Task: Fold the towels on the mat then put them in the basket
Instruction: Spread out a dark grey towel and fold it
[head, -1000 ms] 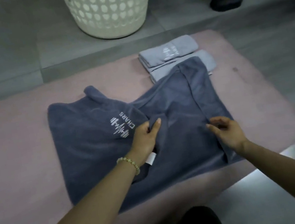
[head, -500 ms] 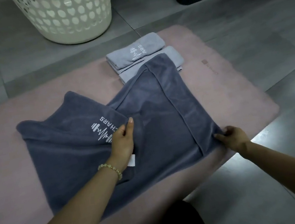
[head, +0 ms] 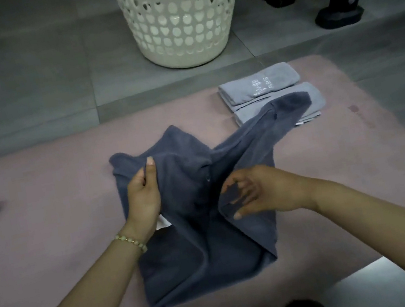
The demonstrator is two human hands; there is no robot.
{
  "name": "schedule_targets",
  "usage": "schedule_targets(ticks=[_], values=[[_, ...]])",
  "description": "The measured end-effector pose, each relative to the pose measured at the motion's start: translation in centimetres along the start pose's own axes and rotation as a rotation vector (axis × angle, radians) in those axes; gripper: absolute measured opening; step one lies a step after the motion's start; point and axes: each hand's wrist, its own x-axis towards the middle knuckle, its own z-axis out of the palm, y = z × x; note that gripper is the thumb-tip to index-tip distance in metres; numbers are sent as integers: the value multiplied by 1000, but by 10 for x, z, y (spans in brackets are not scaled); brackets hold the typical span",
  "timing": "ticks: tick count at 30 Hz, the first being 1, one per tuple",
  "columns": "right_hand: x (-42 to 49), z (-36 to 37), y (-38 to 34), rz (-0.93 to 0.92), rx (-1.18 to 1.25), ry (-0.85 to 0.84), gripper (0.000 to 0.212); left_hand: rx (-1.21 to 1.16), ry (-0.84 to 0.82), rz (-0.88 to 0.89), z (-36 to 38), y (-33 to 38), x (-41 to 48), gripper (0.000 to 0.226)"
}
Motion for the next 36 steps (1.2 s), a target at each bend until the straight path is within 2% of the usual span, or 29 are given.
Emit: schedule_targets(ticks=[2,5,8,11,16,19,24,27,29,33,36], values=[[19,11,-28,-77,-197,12,29,-33,51,-1,-24,1,8,39],[42,26,-70,-194,-256,2,13,-89,100,-10,-57,6,13,36],[62,43,-109,-369,-328,-12,13,-101,70,-31,-87,10,14,36],[88,56,-131,-566,-389,31,16,-109,-33,-58,-106,13,9,40],[132,70,-125,-441,-163,98,18,-126,-151,-115,-112,16,2,42],[141,76,-124,-402,40,137,5,-93,-190,-93,-113,17,2,41],[152,82,-127,-332,194,151,14,-75,-173,-100,-110,21,2,52],[157,85,-125,-298,271,171,14,-17,-172,-63,-110,22,1,50],[159,87,-124,-267,348,154,9,-31,-146,-29,-109,19,1,50],[157,87,-120,-208,430,102,12,-16,-41,56,-100,8,4,57],[156,88,-113,-188,467,105,5,45,71,53,-96,1,12,51]])
